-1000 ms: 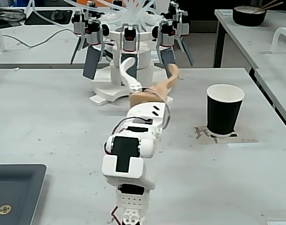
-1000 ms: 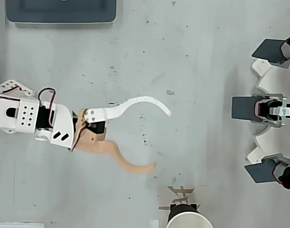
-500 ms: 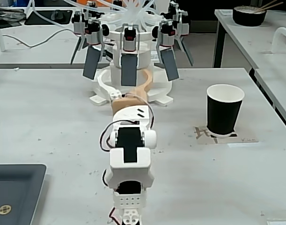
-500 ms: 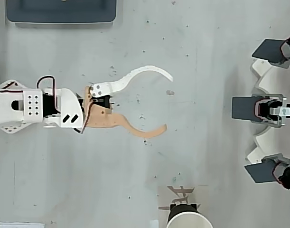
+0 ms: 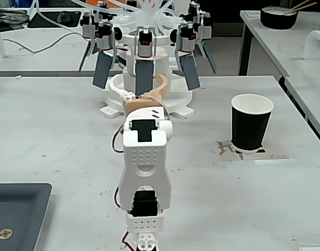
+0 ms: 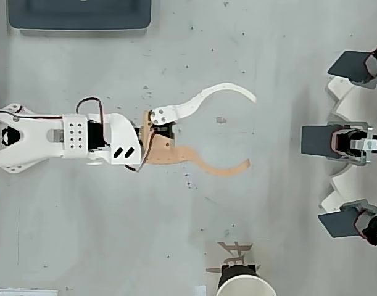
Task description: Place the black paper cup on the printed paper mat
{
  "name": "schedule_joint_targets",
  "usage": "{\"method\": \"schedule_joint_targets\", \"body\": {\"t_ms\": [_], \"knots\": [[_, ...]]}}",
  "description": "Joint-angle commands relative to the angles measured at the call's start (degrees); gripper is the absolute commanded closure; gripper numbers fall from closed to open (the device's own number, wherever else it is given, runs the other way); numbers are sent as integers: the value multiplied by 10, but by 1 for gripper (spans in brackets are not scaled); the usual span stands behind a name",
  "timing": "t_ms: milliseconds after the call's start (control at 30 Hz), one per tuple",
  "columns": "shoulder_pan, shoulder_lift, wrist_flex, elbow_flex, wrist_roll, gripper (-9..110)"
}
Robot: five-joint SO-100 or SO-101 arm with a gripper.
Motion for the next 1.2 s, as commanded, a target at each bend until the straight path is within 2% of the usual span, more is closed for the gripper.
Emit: {"method": "schedule_joint_targets", "body": {"t_ms": [0, 533, 900, 1167], "knots": [[-4, -26, 0, -54, 8, 78], [2, -192, -3, -227, 14, 81], [11, -244, -6, -266, 26, 89], [17, -252, -9, -269, 28, 88]]}}
